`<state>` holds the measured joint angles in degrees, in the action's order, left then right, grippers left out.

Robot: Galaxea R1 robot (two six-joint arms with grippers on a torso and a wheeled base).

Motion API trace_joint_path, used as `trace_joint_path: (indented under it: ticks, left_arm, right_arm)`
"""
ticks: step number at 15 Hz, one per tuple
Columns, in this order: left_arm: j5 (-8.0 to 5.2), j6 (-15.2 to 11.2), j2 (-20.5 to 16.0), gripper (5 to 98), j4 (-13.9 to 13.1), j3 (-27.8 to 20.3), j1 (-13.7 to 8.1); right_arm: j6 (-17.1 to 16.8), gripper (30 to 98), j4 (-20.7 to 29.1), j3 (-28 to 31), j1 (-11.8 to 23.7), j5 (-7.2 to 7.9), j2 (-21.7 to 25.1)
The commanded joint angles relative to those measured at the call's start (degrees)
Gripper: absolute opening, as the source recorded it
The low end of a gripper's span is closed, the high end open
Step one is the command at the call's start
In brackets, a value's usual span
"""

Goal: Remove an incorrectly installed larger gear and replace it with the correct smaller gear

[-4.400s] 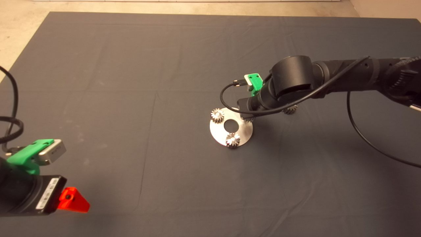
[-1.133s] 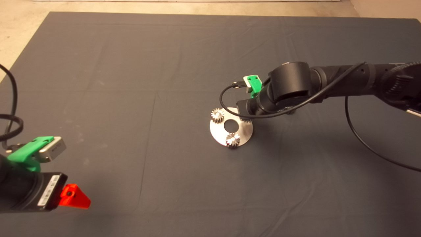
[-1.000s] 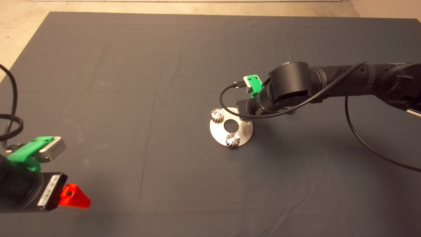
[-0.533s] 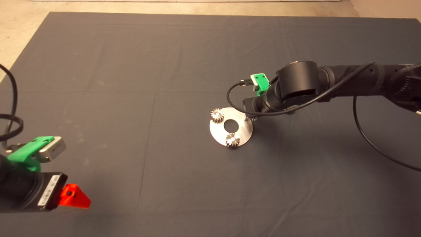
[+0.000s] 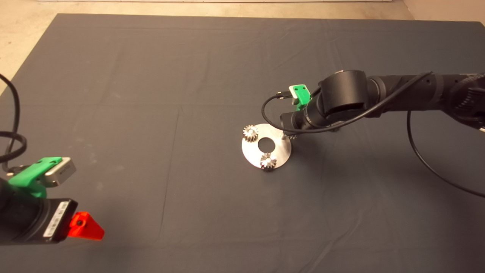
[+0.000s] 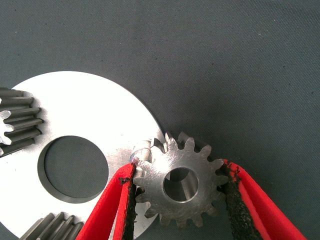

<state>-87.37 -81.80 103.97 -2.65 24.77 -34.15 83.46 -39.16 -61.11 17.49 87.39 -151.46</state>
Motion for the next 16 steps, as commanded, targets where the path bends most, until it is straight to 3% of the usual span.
trace_joint_path:
  ticks: [1,4,16]
  left_arm:
    - [-7.63,0.2,-0.2,98.2,0.5,0.3,0.0]
    - [-7.63,0.2,-0.2,98.2,0.5,0.2,0.0]
    - [-7.63,0.1,-0.2,98.2,0.5,0.1,0.0]
  right_arm:
    - [0.2,39.5,-1.5,0.5,1.1,7.61,-1.7]
    - [0.3,39.4,-1.3,0.4,1.1,7.61,-3.5]
    - [0.1,39.4,-1.4,0.3,1.3,7.61,-2.2]
